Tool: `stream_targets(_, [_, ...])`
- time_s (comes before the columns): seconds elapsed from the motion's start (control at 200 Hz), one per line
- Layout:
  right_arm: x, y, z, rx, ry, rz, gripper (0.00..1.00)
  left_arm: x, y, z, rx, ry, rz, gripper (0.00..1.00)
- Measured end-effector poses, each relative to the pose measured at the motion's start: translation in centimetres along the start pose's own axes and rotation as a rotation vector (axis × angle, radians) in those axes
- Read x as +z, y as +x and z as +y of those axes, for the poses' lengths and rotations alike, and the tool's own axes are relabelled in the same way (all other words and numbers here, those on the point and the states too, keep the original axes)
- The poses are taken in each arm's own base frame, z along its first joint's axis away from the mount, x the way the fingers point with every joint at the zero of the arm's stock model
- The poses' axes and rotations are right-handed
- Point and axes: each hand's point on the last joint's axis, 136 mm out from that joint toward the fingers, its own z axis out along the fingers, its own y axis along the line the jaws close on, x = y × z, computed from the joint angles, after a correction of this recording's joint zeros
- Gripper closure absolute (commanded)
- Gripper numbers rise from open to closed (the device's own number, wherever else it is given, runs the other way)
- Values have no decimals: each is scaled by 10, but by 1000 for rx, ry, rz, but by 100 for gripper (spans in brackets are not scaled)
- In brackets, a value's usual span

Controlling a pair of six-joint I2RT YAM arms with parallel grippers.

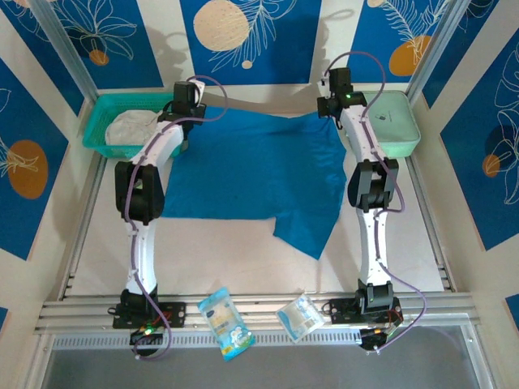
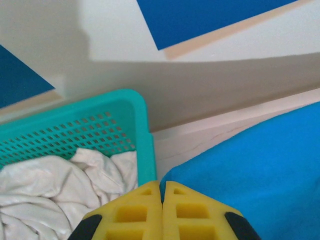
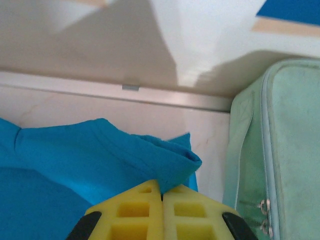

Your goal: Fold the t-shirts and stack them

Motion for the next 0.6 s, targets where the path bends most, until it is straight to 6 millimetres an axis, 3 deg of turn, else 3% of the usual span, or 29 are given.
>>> stream_targets(0.12, [-12, 12, -3, 24, -11, 21, 100, 4, -1, 2, 35, -11, -28, 100])
stream_targets(0.425, [-38, 19, -12, 93, -19, -12, 100, 6, -24, 1, 112, -8, -142, 100])
stream_targets(0.595, [-47, 25, -23, 143, -29, -20, 100, 11, -27, -4, 126, 8, -173, 100])
